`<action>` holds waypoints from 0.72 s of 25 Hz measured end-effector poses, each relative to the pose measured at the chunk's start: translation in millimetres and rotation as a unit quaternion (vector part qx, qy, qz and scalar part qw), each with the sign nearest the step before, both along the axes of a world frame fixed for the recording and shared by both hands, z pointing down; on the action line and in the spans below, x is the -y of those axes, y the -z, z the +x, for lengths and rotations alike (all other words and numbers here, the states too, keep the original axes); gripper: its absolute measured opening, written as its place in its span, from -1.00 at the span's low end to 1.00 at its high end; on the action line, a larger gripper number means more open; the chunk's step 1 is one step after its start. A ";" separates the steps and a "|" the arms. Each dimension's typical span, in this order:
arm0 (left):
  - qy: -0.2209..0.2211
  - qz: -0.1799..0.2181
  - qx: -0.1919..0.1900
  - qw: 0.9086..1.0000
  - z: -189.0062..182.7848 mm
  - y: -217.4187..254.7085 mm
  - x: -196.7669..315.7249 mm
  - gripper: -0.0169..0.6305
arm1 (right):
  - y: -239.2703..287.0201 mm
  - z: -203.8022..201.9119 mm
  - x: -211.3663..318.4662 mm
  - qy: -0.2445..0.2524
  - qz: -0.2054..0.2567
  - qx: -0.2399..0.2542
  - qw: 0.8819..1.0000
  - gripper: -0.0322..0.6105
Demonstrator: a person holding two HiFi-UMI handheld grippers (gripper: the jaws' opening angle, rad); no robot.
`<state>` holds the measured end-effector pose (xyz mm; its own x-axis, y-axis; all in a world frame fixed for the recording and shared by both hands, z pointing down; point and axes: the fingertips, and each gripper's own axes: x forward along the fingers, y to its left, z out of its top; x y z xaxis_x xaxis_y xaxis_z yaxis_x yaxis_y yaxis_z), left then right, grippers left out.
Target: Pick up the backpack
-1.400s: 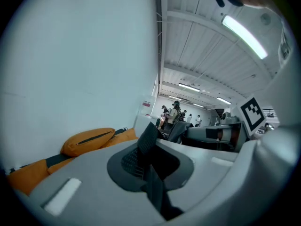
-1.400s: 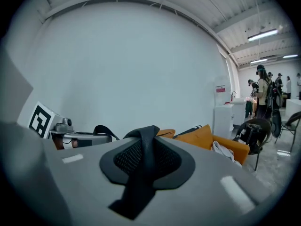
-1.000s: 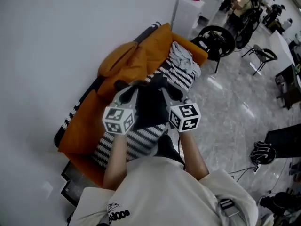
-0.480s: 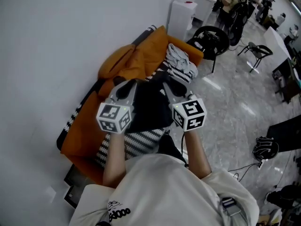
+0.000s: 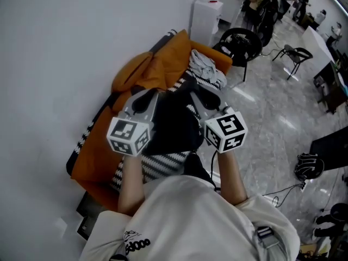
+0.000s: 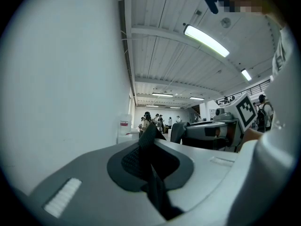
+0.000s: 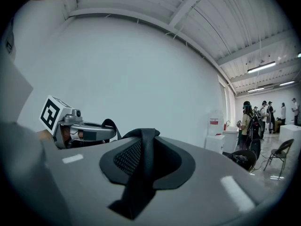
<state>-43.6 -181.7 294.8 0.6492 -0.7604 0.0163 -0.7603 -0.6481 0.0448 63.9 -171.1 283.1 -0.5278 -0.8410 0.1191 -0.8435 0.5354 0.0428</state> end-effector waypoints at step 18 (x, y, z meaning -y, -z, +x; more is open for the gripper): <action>-0.037 0.024 -0.017 0.999 23.4 35.9 -23.6 -0.91 | 32.9 19.8 -26.2 -0.009 0.017 -0.005 1.000 -0.67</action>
